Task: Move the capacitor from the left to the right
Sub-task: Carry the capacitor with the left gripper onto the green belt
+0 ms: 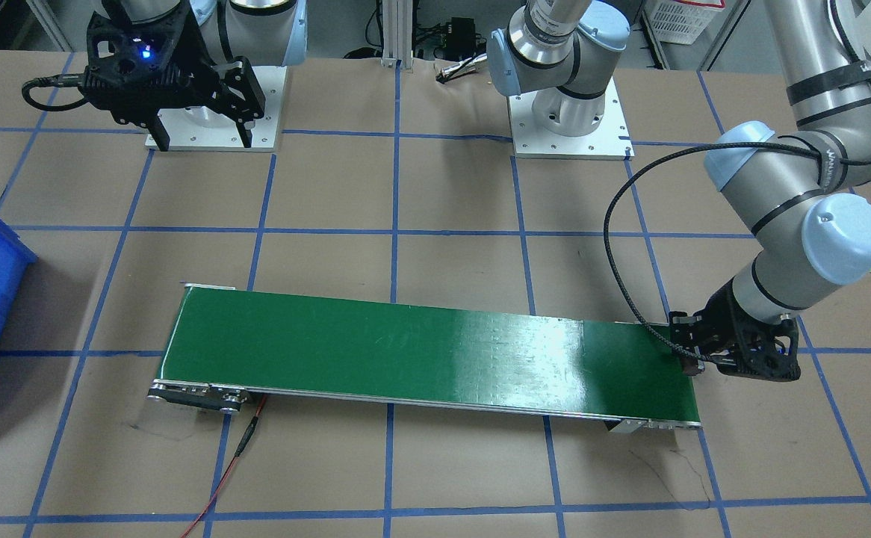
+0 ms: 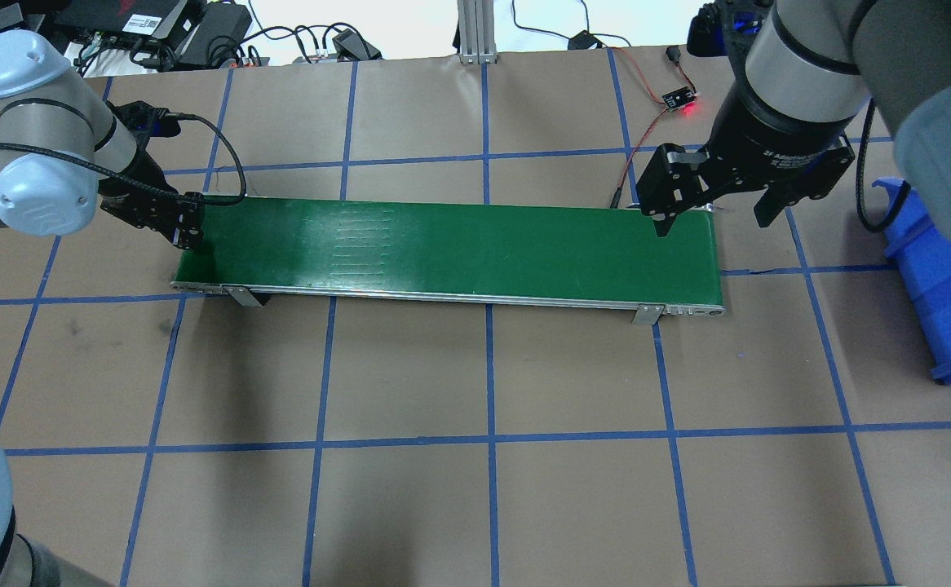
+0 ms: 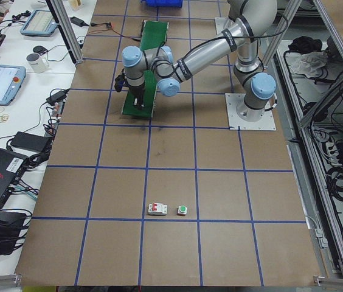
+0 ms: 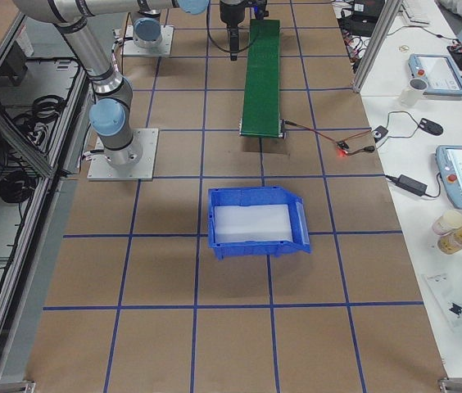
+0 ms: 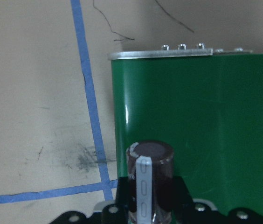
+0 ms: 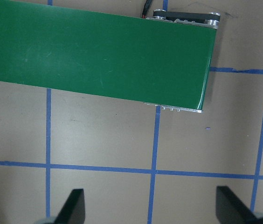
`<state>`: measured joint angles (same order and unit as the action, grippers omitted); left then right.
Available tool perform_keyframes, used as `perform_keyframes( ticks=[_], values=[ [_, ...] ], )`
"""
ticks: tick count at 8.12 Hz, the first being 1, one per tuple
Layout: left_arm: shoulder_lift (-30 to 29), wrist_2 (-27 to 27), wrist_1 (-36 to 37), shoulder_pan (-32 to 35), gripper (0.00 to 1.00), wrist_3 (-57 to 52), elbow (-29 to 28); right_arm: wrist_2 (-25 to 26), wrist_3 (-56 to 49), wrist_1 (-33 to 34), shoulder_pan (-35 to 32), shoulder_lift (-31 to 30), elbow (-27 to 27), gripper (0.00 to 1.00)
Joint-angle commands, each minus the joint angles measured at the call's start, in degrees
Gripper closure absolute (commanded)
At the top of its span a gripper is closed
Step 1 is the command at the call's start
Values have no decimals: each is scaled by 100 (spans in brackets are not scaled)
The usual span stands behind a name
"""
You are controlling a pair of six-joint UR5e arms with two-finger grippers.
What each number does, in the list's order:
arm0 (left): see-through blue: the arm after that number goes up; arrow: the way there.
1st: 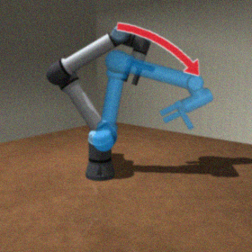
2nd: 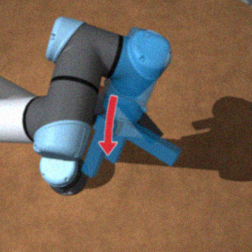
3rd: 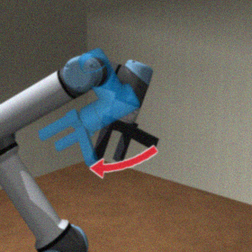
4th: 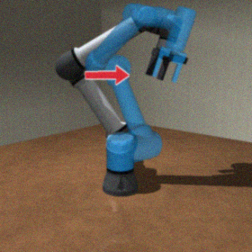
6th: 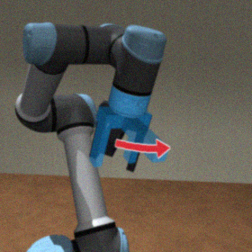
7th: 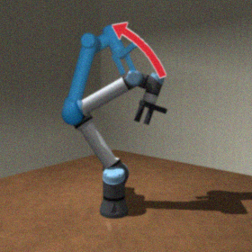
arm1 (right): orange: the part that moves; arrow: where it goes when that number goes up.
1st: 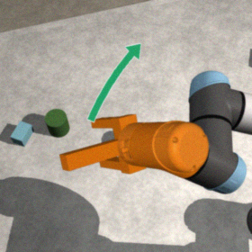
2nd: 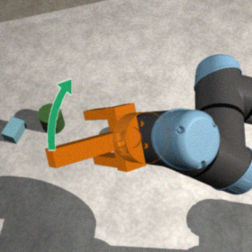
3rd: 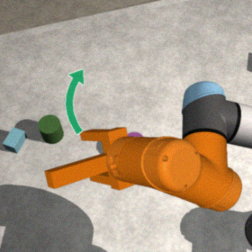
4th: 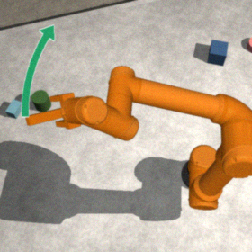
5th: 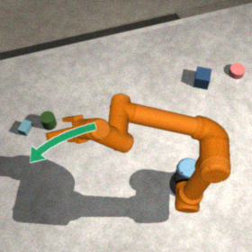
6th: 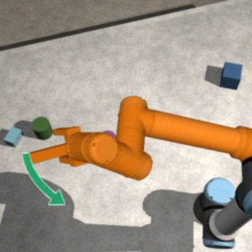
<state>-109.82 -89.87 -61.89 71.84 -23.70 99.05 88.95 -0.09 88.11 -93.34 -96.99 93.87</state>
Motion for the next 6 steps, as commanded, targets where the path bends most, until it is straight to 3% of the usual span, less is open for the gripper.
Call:
perform_keyframes(
  ticks=[1, 4, 6],
  values=[
    [-215, 14, 19, 32, 100, 261, -157, 17, -9, -13, 0, 22, -9, 0],
    [-242, 330, -24, 76, 100, 743, -211, 44, -9, 39, 9, 75, -17, 0],
    [-268, 339, 2, 129, 67, 771, -193, 53, -122, 241, 61, 258, -17, 0]
  ],
)
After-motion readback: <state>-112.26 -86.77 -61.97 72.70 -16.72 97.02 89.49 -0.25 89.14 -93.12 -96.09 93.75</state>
